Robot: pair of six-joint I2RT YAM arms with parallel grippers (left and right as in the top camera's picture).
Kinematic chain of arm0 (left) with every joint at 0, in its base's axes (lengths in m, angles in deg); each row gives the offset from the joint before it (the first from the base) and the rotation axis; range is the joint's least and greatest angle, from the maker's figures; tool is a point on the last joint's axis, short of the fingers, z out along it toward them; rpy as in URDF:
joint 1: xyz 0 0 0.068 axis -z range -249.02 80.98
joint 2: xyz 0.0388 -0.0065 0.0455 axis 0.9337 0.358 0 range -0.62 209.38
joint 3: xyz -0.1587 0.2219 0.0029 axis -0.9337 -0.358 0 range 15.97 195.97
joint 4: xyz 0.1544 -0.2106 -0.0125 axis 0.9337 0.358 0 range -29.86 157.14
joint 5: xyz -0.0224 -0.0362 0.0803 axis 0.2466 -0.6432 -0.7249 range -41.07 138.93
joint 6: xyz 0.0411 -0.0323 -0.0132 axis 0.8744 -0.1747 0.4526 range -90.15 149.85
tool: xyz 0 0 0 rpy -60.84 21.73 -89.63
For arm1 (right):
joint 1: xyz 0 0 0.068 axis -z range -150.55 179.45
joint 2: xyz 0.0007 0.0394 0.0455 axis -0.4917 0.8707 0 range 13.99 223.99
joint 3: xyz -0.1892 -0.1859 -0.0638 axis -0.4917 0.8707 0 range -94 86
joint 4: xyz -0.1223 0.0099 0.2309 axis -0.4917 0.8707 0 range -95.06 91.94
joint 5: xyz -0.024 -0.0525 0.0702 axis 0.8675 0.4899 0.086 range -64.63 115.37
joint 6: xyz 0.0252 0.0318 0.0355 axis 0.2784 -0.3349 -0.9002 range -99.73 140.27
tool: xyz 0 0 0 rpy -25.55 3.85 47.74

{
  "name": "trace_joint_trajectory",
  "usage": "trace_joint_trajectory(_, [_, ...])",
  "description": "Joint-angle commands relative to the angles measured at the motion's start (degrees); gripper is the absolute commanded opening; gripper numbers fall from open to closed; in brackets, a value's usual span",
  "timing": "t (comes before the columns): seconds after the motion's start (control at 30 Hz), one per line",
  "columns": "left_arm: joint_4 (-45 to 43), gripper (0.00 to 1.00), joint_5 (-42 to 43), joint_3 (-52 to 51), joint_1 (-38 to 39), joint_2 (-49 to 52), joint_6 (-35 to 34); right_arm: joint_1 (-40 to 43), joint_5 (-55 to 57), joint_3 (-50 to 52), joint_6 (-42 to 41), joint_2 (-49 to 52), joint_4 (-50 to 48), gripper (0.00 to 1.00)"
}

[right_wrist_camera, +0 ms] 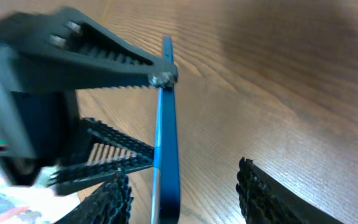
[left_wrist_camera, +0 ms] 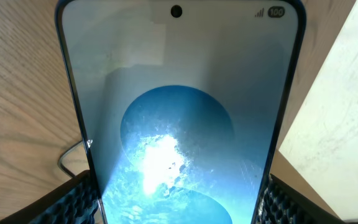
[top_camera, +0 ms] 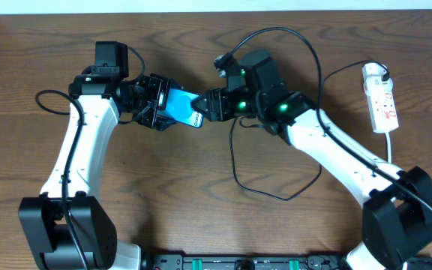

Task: Plug charger to phone and switch on socket

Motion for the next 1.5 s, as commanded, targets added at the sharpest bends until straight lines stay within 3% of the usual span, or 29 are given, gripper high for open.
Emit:
trace_joint_trajectory(0.0, [-0.26, 0.56, 3.13, 0.13, 0.07, 0.11, -0.52, -1.73, 3.43, -0.04, -2.64, 1.88, -0.61, 0.52])
trace_joint_trajectory(0.23, [-0.24, 0.56, 3.26, 0.13, 0.07, 0.11, -0.5, -3.63, 3.96, -0.04, -4.02, 3.69, -4.83, 0.45])
trace_joint_trajectory(0.73, [-0.26, 0.57, 3.23, 0.13, 0.07, 0.11, -0.5, -4.35, 5.4, -0.04, -7.1, 3.72, -5.29, 0.2])
trace_joint_trajectory(0.93, [-0.26, 0.56, 3.21, 0.13, 0.07, 0.11, -0.5, -4.28, 5.35, -0.04, -7.15, 3.72, -5.4, 0.01])
trace_joint_trajectory(1.13, [-0.26, 0.58, 3.21, 0.13, 0.04, 0.11, -0.5, -4.0, 5.01, -0.04, -9.07, 3.69, -5.62, 0.01])
trace_joint_trajectory(1.3, [-0.26, 0.73, 3.21, 0.13, 0.04, 0.11, 0.24, -1.55, 3.67, -0.04, -11.39, 3.67, -5.7, 0.01])
trace_joint_trajectory(1.47, [-1.38, 0.75, 3.3, 0.13, 0.04, 0.11, 5.31, 3.21, -0.15, -0.04, -16.98, 3.67, -6.93, 0.01])
